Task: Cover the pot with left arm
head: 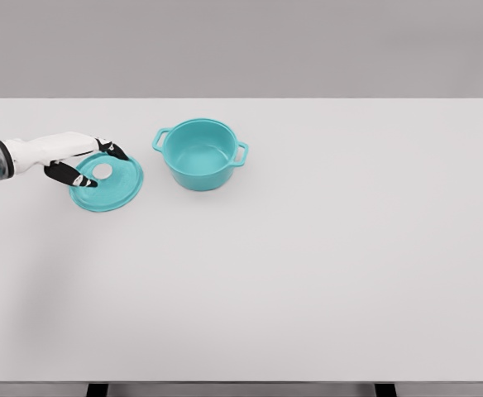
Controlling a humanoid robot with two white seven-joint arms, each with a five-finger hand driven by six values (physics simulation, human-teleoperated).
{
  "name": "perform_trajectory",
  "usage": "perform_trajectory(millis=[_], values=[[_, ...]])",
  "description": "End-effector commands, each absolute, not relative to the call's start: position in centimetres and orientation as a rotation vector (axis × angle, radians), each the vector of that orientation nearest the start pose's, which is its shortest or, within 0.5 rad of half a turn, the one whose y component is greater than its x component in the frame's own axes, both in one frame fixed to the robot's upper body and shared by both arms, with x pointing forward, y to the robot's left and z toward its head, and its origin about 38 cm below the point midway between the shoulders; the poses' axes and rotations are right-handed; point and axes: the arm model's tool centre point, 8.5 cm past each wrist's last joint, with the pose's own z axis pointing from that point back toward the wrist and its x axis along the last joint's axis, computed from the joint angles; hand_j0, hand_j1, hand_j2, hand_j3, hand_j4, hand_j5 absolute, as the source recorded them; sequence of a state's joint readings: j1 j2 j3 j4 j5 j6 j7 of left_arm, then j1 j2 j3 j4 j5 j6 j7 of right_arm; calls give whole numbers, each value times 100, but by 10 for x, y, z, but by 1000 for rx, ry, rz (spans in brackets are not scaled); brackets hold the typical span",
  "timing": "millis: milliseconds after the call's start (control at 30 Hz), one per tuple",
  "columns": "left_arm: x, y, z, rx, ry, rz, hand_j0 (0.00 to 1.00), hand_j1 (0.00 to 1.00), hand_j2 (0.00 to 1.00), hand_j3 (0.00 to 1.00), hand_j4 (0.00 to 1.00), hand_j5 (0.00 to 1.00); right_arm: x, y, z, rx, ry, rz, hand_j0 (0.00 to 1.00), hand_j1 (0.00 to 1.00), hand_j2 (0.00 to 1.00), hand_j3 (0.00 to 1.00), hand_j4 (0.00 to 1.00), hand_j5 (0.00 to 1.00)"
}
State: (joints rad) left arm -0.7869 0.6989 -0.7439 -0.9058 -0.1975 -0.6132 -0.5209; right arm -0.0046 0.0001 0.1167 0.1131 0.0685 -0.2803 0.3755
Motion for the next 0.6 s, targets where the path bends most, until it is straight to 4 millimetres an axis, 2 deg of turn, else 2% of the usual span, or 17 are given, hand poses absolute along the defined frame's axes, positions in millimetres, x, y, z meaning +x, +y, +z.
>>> perform_trajectory(millis=[0, 567], values=[[490, 366, 158, 267, -1274, -1697, 75, 75, 75, 75, 75, 75, -13, -239, -254, 310, -126, 220, 100, 100, 100, 100, 100, 100], [490, 366, 154, 267, -1263, -1696, 74, 74, 74, 74, 74, 74, -14, -240, -253, 310, -125, 219, 100, 100, 100, 100, 100, 100]])
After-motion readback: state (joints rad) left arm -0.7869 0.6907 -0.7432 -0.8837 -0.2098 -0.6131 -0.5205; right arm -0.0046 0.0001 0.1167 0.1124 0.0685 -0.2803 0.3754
